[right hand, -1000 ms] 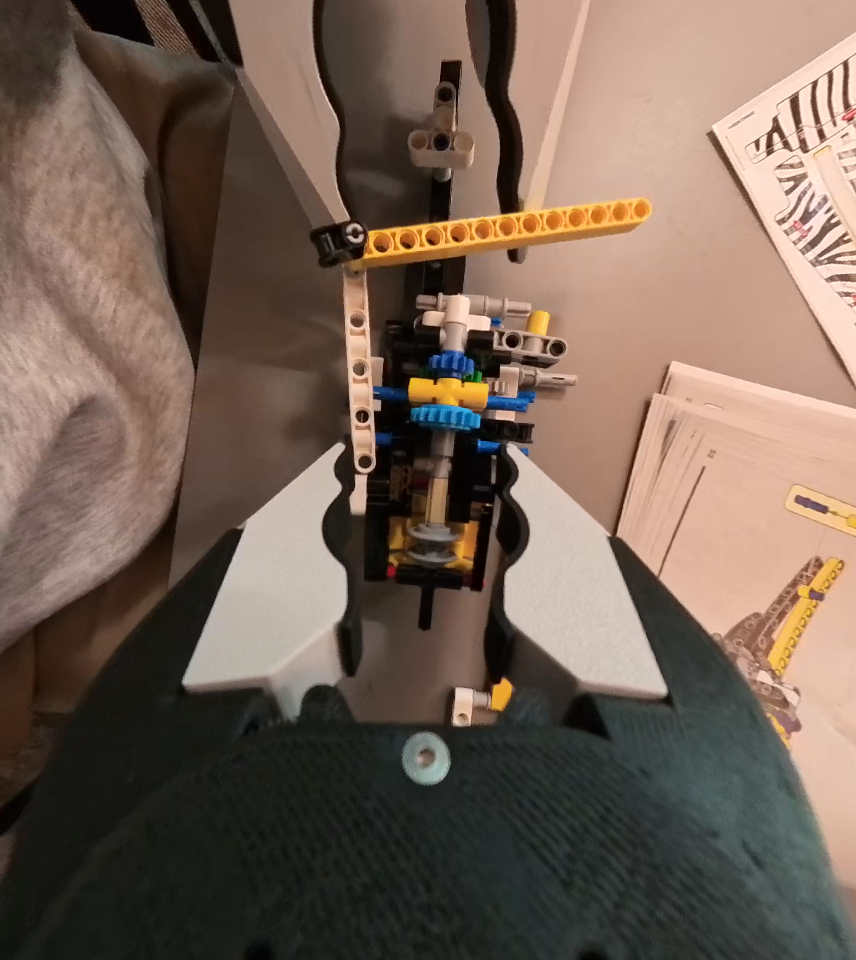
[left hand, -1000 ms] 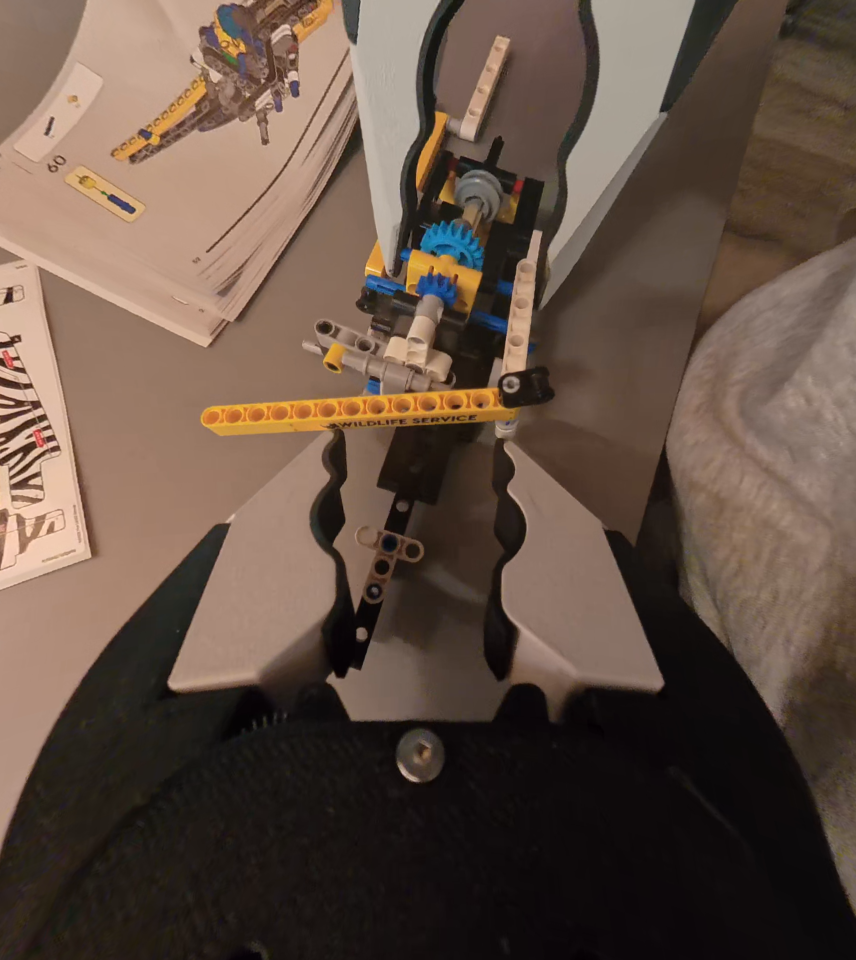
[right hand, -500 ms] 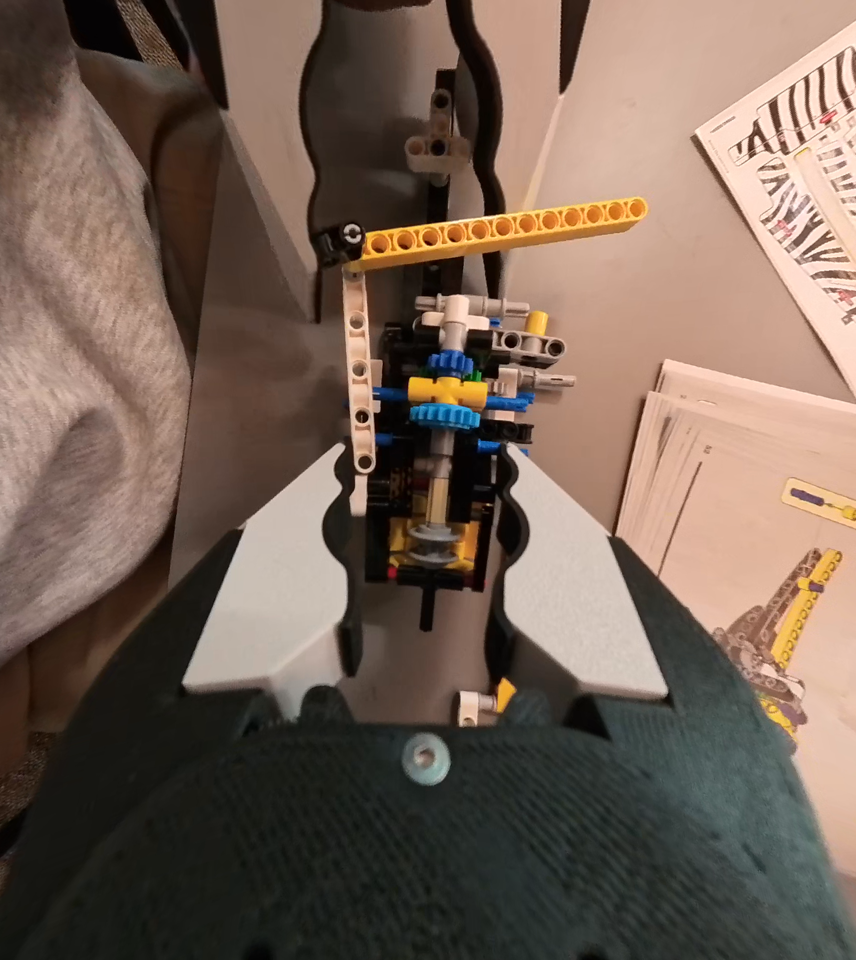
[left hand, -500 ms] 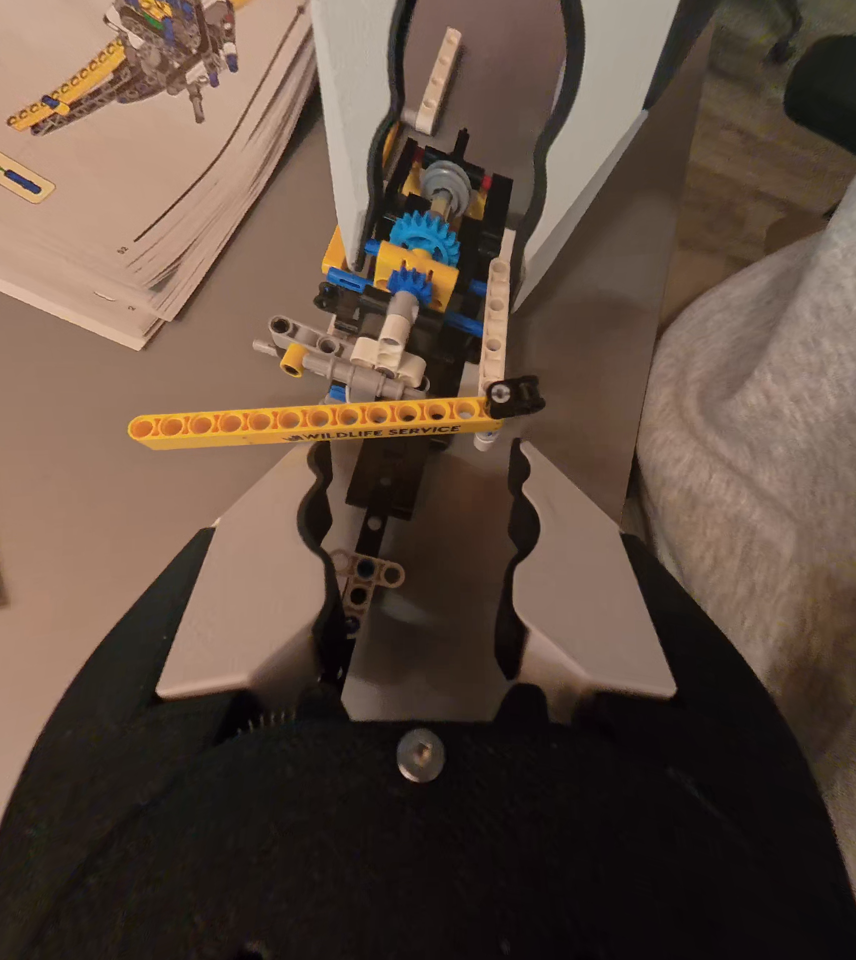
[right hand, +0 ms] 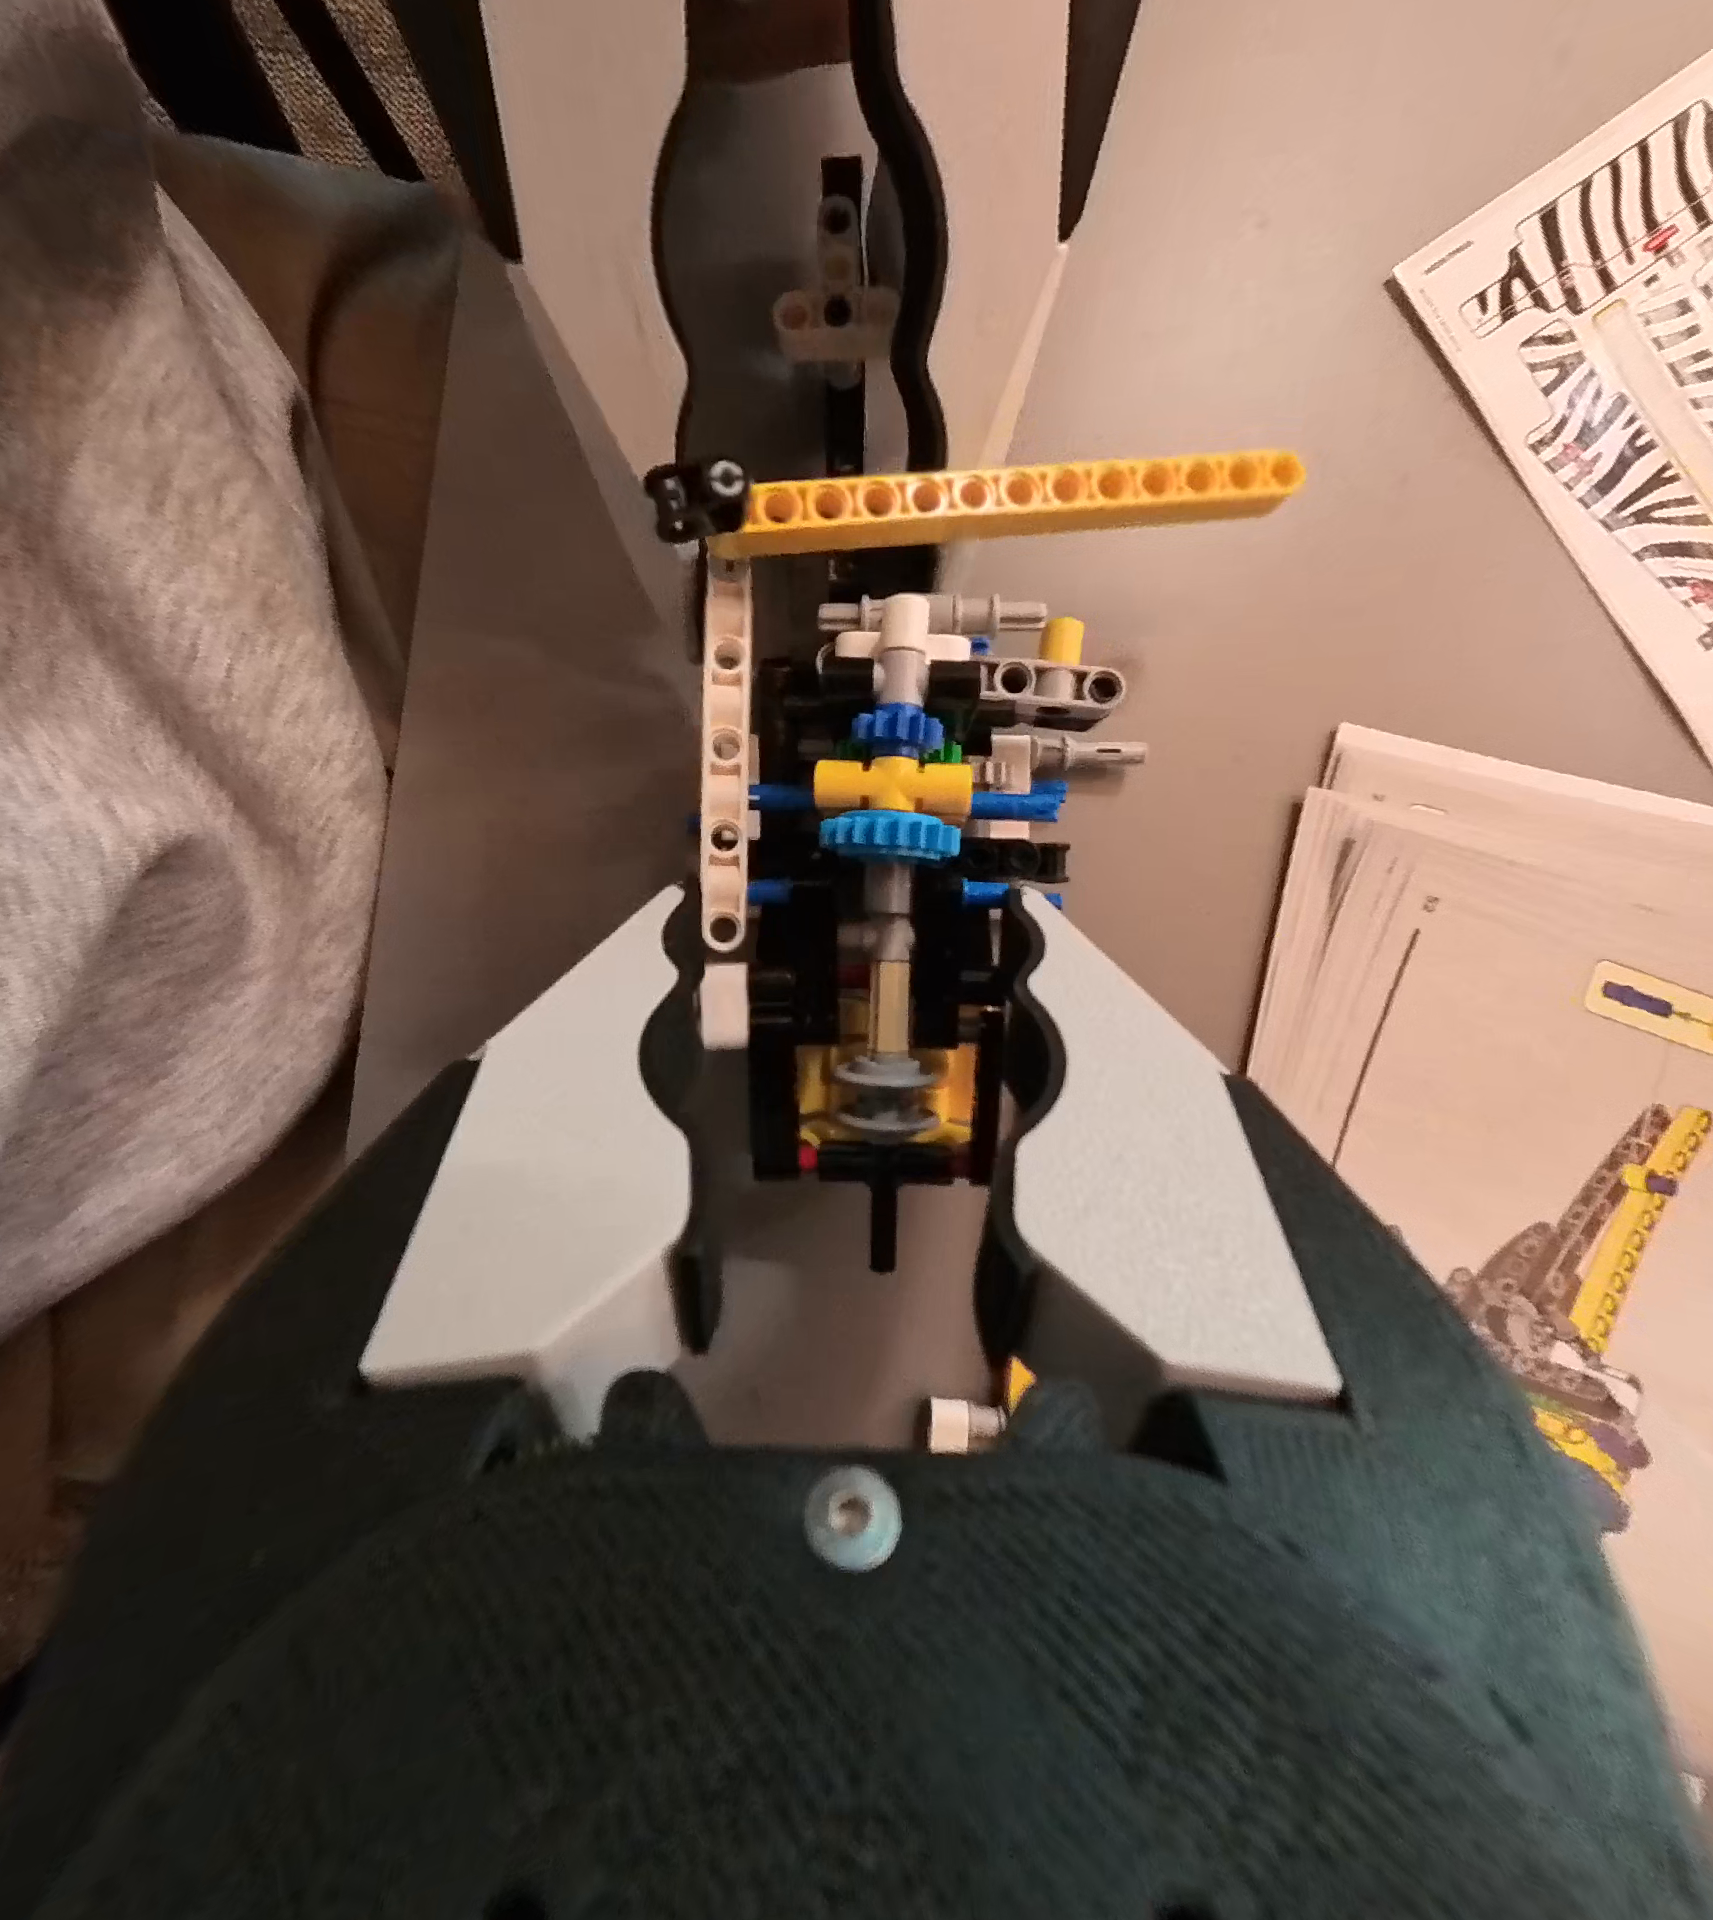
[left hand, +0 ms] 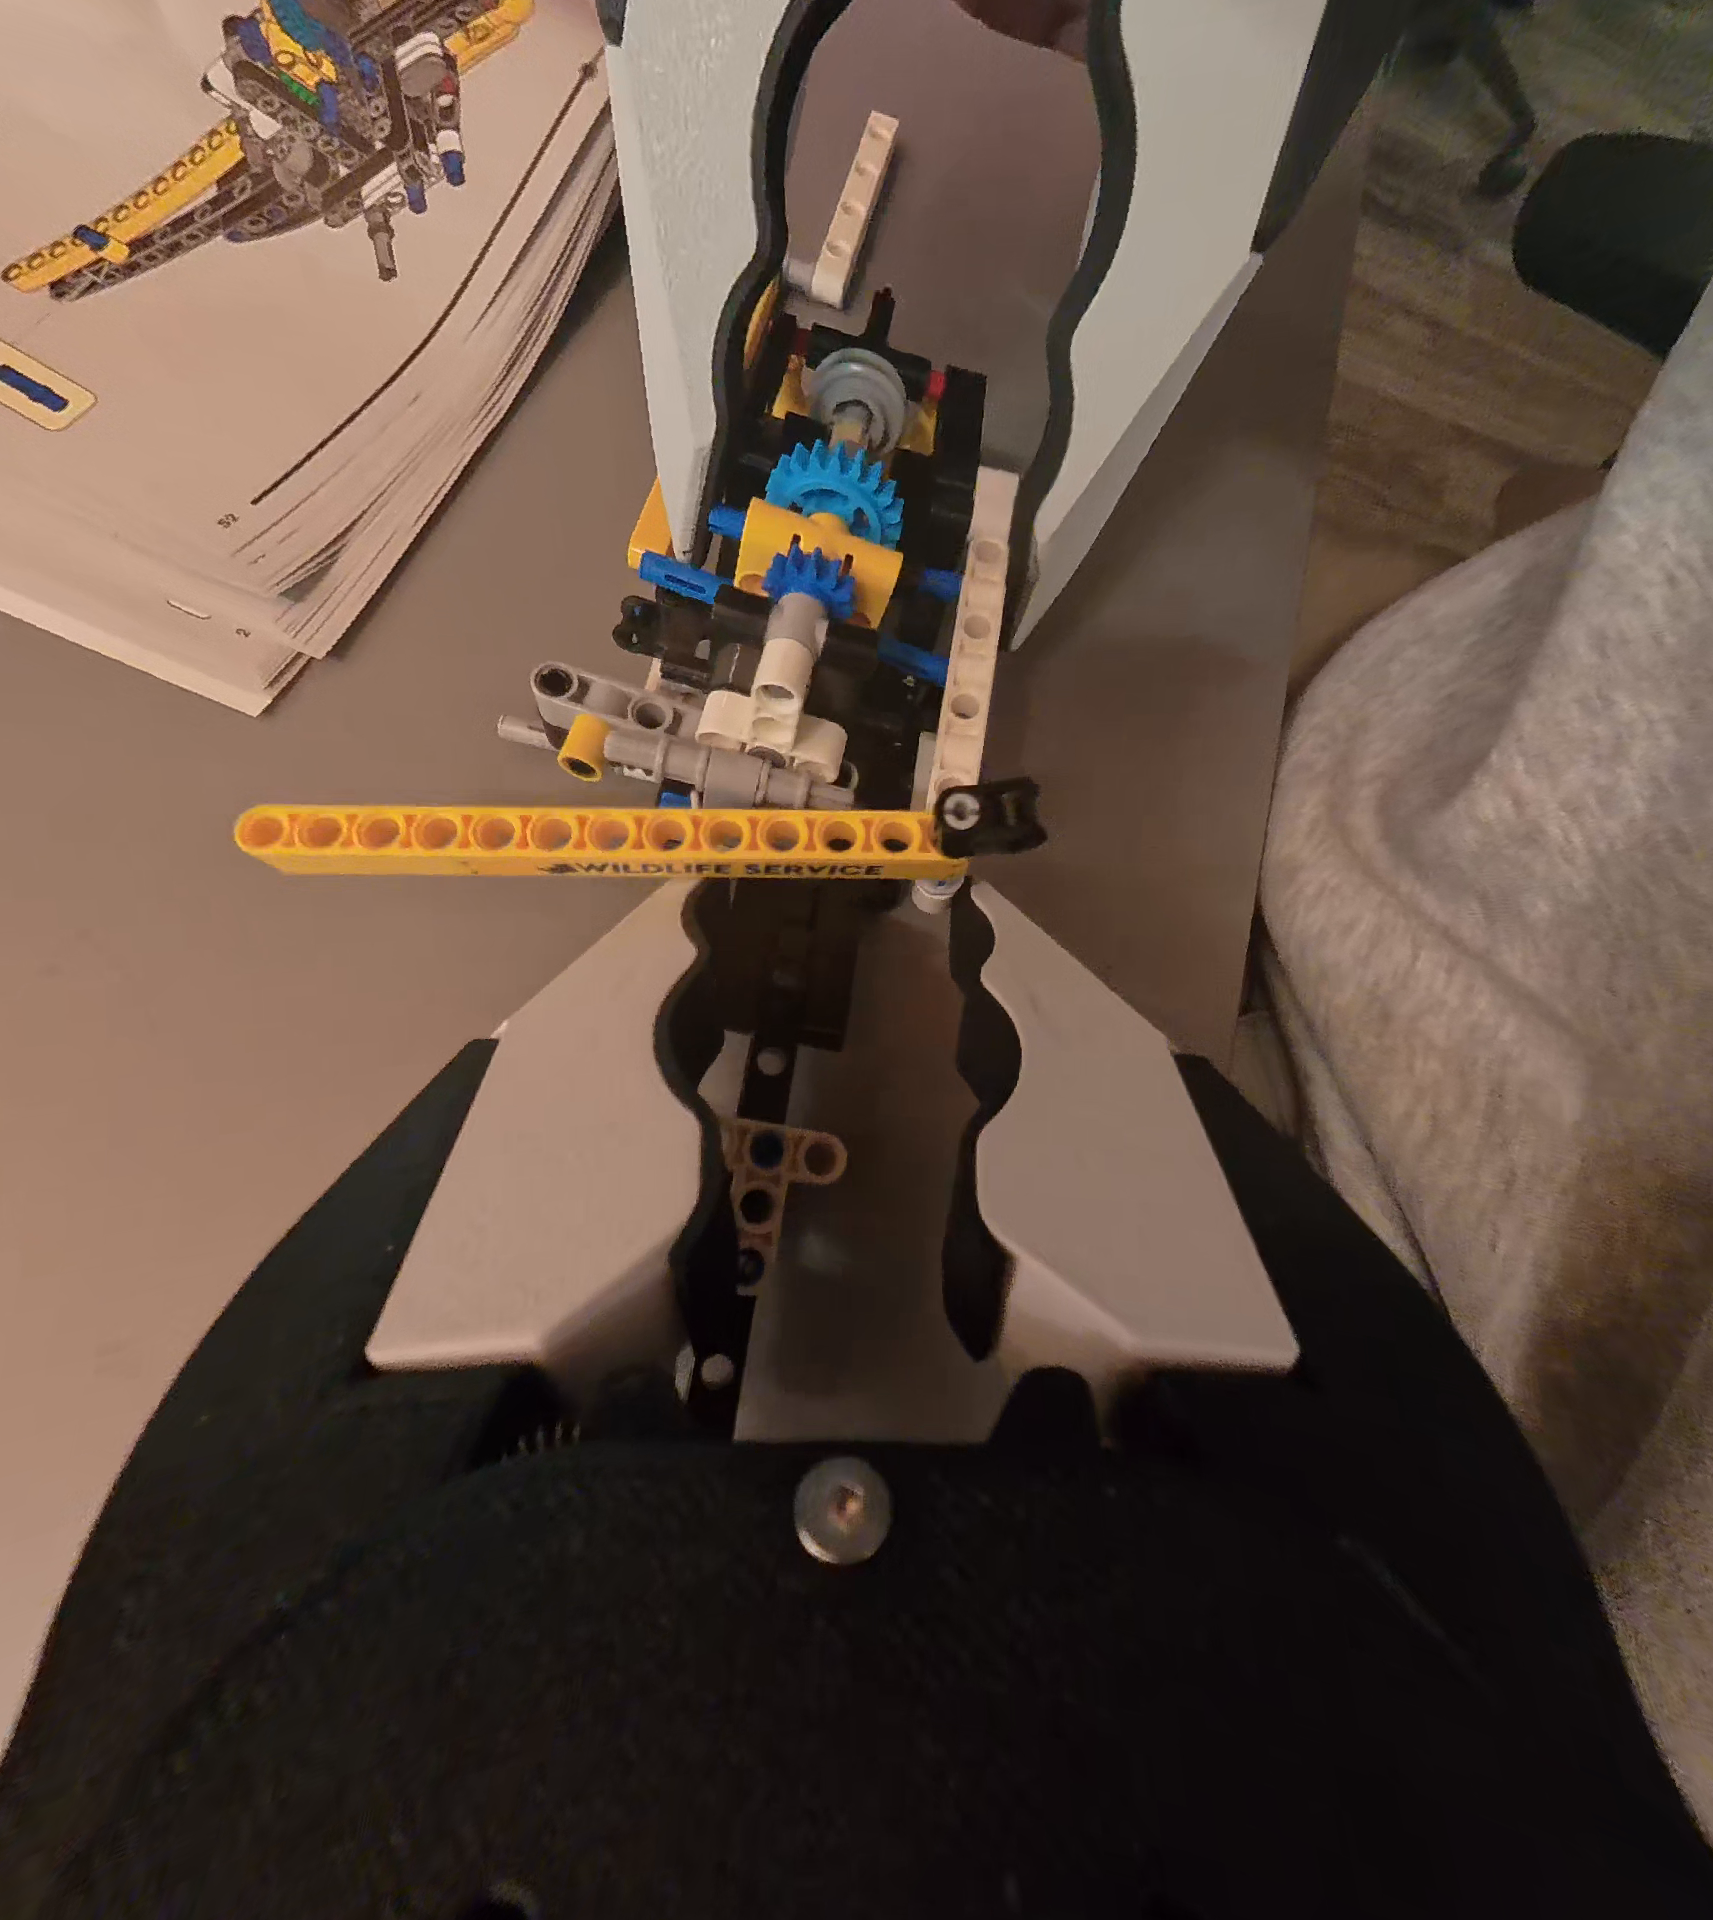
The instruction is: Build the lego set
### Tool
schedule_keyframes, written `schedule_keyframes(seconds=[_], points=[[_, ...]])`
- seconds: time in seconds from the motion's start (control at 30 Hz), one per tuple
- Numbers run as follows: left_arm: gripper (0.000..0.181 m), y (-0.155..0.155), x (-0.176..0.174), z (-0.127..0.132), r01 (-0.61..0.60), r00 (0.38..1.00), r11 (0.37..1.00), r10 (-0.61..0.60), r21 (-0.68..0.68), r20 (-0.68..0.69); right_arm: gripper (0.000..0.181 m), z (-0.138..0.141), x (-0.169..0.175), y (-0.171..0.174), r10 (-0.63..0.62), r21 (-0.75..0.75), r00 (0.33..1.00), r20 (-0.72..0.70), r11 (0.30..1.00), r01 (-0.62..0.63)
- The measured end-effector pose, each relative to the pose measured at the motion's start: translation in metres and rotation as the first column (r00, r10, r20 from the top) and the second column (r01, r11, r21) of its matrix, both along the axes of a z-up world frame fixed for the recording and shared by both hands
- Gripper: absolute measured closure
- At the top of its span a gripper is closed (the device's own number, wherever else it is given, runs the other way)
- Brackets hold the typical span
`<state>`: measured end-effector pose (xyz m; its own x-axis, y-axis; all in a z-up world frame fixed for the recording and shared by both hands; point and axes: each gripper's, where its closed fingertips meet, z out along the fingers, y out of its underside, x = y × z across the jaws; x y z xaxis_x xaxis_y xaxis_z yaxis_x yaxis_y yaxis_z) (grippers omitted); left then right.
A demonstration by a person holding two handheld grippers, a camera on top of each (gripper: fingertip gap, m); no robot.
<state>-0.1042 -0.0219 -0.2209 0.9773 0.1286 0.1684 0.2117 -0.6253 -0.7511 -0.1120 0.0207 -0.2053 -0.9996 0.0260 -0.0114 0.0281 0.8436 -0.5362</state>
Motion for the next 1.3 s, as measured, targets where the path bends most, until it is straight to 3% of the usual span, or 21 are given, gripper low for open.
schedule_keyframes(seconds=[0.9,1.1,1.2,1.3], points=[[0.13,0.0,-0.001,0.001,-0.014,1.0,1.0,0.014,0.004,0.002,0.128,0.001,-0.002,-0.001,0.048,-0.009,0.998,0.041,0.999,-0.048],[0.13,-0.017,-0.022,0.008,-0.095,0.995,0.995,0.095,0.022,0.022,0.128,0.0,-0.002,-0.002,0.039,-0.032,0.998,0.046,0.999,-0.037],[0.118,-0.021,-0.036,0.018,-0.146,0.988,0.985,0.142,0.087,0.052,0.128,0.0,-0.003,-0.002,0.039,-0.034,0.998,0.039,0.999,-0.038],[0.098,-0.019,-0.038,0.02,-0.11,0.992,0.989,0.102,0.1,0.075,0.128,-0.001,-0.003,-0.003,0.04,-0.038,0.999,0.035,0.999,-0.038]])
